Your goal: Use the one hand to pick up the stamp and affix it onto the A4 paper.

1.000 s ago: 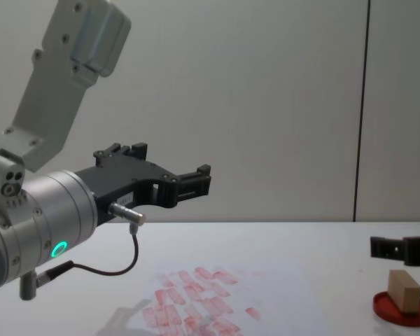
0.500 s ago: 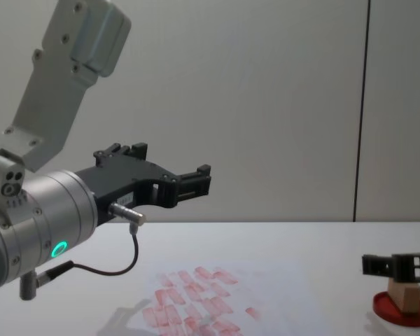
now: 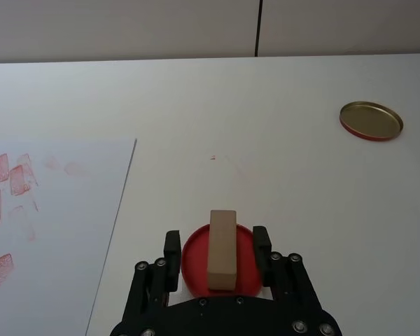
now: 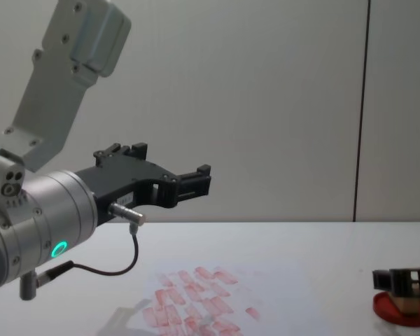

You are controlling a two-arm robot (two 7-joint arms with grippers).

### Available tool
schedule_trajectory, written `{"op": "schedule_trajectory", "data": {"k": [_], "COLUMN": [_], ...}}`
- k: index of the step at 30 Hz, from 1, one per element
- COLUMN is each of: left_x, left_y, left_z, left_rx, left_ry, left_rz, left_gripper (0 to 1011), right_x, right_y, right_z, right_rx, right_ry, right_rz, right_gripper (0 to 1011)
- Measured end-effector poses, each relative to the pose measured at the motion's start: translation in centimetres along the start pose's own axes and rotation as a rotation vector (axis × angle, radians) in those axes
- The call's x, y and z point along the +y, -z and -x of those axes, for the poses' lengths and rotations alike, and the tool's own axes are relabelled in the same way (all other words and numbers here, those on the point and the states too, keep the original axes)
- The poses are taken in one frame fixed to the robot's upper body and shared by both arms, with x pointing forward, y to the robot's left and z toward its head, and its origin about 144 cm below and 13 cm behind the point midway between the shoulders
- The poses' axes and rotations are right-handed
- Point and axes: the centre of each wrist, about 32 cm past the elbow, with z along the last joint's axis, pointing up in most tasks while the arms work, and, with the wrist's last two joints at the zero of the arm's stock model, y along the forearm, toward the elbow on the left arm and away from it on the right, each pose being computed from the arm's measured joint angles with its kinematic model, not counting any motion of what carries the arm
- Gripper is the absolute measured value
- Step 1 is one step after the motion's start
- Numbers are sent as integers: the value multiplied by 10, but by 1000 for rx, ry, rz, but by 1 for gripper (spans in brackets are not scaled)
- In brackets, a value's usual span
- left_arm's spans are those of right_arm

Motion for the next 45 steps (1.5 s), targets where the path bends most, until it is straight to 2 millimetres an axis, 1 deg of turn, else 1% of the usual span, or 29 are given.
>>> {"op": "schedule_trajectory", "data": {"k": [1,4,5,7,8,10,11,12,15,31,37,45], "left_x": [0,0,0,0,0,0,0,0,0,0,0,0], "left_y": [0,0,0,0,0,0,0,0,0,0,0,0], "left_z": [0,0,0,0,0,0,0,0,0,0,0,0], "left_rx": [0,0,0,0,0,0,0,0,0,0,0,0], "left_ry": [0,0,0,0,0,0,0,0,0,0,0,0], "left_rz": [0,0,0,0,0,0,0,0,0,0,0,0], "left_gripper": [993,993,993,993,993,993,993,993,993,993,993,993], "right_x": [0,1,1,2,2,2,2,3,3,2,-2,-7], "right_y": [0,0,0,0,0,0,0,0,1,-1,-7,-17], "right_z": [1,2,3,4,4,5,5,6,7,7,7,13], "right_rx": [-1,-2,-4,-6,-6,-9,-9,-10,-12,-7,-8,-17], "right_ry": [4,9,12,17,18,23,25,26,31,44,11,-74], "right_rz": [5,9,13,17,17,20,21,22,24,-1,-60,-132], "right_gripper": [607,547,489,448,391,333,333,266,214,216,216,214]}}
